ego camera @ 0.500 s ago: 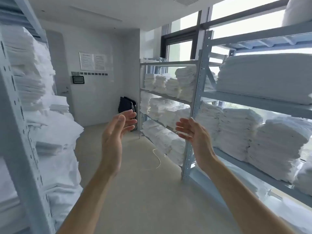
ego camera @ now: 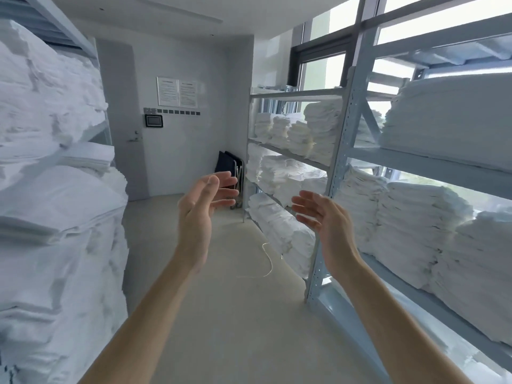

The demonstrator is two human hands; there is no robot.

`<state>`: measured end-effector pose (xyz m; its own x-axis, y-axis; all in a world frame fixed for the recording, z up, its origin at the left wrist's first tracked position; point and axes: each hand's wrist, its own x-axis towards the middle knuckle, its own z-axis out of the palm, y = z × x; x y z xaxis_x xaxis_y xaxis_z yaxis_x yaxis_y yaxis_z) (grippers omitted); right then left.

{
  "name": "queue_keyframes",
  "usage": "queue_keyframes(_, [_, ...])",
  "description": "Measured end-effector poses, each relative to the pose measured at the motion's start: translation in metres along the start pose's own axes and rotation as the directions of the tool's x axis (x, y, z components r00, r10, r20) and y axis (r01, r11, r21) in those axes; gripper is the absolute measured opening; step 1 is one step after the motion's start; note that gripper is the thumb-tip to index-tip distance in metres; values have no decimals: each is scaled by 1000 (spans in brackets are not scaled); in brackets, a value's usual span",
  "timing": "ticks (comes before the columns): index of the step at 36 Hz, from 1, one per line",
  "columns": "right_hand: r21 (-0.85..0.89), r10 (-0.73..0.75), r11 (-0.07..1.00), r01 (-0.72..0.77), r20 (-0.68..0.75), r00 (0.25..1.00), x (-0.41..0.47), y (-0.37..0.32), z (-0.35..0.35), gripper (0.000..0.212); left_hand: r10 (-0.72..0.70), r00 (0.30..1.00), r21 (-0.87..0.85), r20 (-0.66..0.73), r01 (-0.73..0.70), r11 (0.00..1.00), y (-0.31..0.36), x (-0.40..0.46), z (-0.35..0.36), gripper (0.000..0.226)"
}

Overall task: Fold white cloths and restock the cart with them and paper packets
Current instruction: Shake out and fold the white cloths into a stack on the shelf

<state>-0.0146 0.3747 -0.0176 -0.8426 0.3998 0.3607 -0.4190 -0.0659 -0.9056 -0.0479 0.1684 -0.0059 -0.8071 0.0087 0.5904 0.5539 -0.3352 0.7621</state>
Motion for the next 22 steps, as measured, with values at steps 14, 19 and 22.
queue_keyframes(14, [-14, 103, 995, -102, 94, 990, 125, 95, 15, 26, -54, 993, 95, -105, 64, 993, -118, 88, -41, 29])
queue_keyframes(19, [-73, 125, 990, -118, 107, 986, 192, 134, 33, 25, -77, 992, 96, -101, 86, 992, -182, 145, -59, 29])
queue_keyframes(22, [-107, 145, 985, -136, 88, 985, 241, 154, 46, 24, -109, 988, 91, -109, 119, 989, -218, 186, -73, 30])
